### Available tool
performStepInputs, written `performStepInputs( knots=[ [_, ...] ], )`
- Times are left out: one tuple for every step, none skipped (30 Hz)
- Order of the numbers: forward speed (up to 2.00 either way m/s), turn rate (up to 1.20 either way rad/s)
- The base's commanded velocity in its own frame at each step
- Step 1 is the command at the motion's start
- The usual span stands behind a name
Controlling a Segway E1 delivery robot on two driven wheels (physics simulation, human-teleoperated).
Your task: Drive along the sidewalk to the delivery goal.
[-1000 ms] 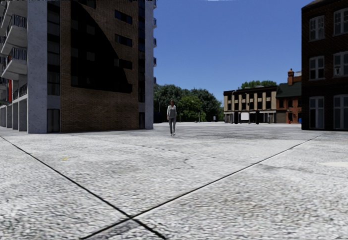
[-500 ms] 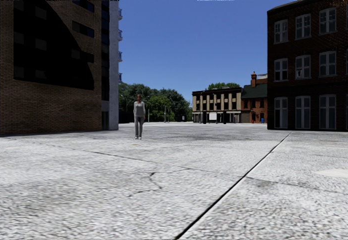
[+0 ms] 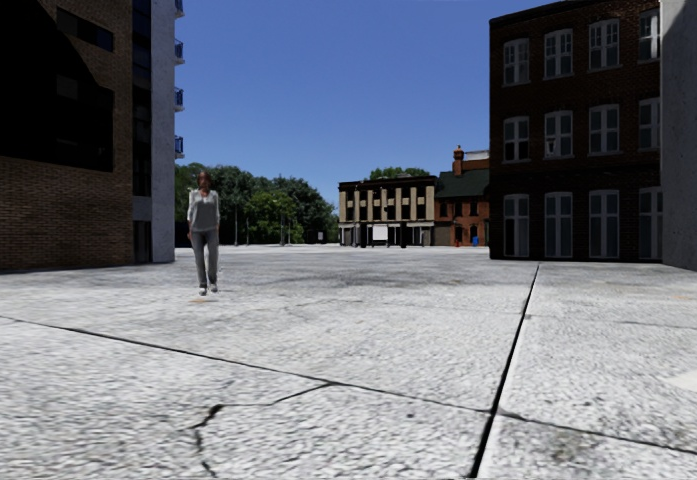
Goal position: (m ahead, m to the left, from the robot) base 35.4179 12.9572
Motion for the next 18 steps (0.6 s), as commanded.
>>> performStepInputs(
  knots=[
    [2.0, 0.0],
    [2.0, 0.0],
    [2.0, 0.0],
    [2.0, 0.0],
    [2.0, 0.0],
    [2.0, 0.0],
    [2.0, 0.0],
    [2.0, 0.0],
    [2.0, 0.0],
    [2.0, 0.0],
    [2.0, 0.0],
    [2.0, 0.0],
    [2.0, 0.0],
    [2.0, 0.0],
    [2.0, 0.0],
    [2.0, 0.0],
    [2.0, 0.0],
    [2.0, 0.0]
  ],
)
